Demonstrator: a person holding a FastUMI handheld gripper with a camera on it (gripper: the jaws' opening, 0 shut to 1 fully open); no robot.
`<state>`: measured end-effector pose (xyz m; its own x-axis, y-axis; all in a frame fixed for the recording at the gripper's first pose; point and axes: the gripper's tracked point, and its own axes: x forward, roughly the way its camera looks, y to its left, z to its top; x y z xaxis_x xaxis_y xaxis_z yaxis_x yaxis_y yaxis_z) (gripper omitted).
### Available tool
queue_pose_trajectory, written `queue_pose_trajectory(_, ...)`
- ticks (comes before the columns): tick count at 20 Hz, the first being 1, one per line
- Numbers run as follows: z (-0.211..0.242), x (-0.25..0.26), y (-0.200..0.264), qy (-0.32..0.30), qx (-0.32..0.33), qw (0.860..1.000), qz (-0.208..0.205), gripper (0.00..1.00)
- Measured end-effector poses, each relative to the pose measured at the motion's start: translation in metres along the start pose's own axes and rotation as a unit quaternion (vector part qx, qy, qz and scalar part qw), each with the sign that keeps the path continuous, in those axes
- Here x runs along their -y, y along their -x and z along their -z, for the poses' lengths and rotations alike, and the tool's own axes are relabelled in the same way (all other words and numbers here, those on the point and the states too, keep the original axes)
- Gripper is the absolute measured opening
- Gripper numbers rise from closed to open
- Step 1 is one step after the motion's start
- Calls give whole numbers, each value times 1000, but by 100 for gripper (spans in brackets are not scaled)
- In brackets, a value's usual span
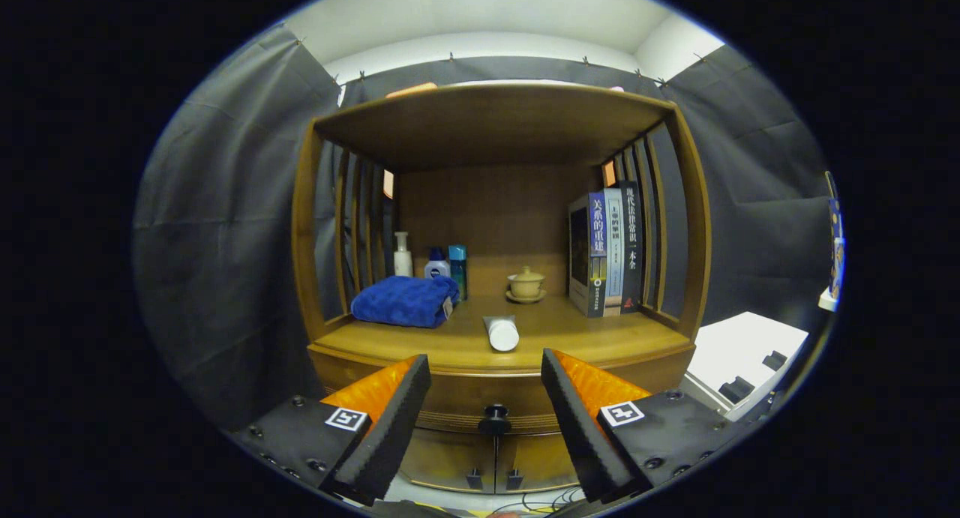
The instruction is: Pull open the drawer, take out the items inside it, and place them on the countertop above the cabinet.
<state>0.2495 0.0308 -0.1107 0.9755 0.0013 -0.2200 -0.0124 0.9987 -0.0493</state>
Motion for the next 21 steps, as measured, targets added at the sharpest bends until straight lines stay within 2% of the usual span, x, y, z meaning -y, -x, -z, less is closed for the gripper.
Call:
queue_pose_trajectory(7,-67,1,49,4,42,999,-32,97)
queue_pose_trajectory(10,-82,9,61,16,57,998,-26,97)
queue_pose_trajectory(15,-95,11,74,-4,69,997,-35,97)
queue_pose_trajectory(21,-101,24,75,-14,78,997,-25,97)
